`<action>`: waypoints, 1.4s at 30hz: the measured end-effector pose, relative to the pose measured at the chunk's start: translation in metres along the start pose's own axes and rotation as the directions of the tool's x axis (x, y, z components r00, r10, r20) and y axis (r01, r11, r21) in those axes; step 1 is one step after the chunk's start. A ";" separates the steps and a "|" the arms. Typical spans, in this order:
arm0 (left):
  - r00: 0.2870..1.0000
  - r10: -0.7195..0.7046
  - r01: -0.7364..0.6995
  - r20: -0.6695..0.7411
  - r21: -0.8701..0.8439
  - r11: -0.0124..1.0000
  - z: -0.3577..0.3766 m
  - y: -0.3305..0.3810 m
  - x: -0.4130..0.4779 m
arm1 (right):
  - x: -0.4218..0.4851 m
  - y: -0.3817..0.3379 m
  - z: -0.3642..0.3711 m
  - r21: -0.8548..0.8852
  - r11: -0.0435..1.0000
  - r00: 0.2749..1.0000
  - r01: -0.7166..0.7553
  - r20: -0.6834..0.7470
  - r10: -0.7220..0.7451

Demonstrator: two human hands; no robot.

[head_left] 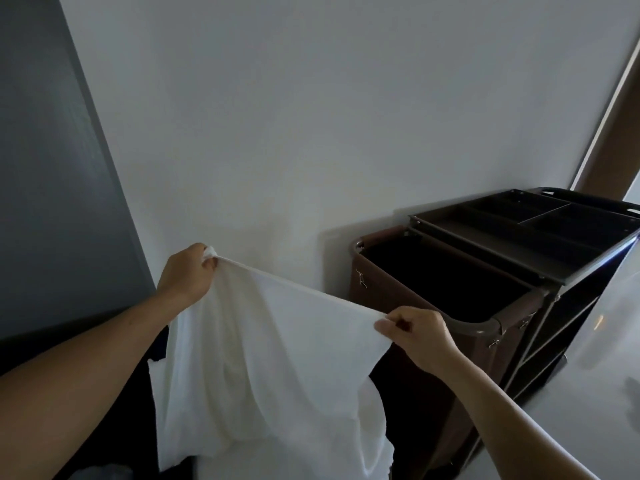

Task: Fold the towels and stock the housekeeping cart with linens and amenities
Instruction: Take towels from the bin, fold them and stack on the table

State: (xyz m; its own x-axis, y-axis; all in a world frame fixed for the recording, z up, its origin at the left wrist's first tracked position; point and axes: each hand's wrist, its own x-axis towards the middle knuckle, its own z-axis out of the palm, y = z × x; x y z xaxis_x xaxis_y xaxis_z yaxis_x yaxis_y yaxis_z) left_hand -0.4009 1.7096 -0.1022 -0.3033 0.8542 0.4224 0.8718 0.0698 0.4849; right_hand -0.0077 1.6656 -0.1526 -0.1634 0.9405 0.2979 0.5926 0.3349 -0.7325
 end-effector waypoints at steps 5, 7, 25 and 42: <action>0.999 -0.003 0.004 0.038 -0.015 1.000 -0.002 -0.007 0.000 | 0.007 0.001 0.002 0.248 0.967 0.983 -0.049 -0.157 0.090; 0.996 0.024 -0.020 0.092 -0.046 0.999 -0.004 -0.012 0.000 | 0.008 0.002 -0.001 0.242 0.966 0.977 -0.095 -0.163 0.137; 0.938 -0.249 0.341 0.240 -0.510 0.790 0.025 0.077 -0.086 | 0.033 -0.069 0.071 0.302 0.911 0.931 -0.280 -0.149 0.335; 0.873 0.166 0.147 0.459 -0.571 0.807 0.026 0.077 -0.132 | 0.010 -0.101 0.100 0.548 0.769 0.944 -0.329 0.187 0.271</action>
State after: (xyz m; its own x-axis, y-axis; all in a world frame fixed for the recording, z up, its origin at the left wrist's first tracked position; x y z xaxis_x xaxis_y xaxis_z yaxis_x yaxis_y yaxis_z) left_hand -0.2840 1.6152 -0.1410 0.0572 0.9936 0.0974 0.4396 -0.1127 0.8911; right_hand -0.1479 1.6472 -0.1364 -0.1407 0.9895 -0.0319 0.0770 -0.0212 -0.9968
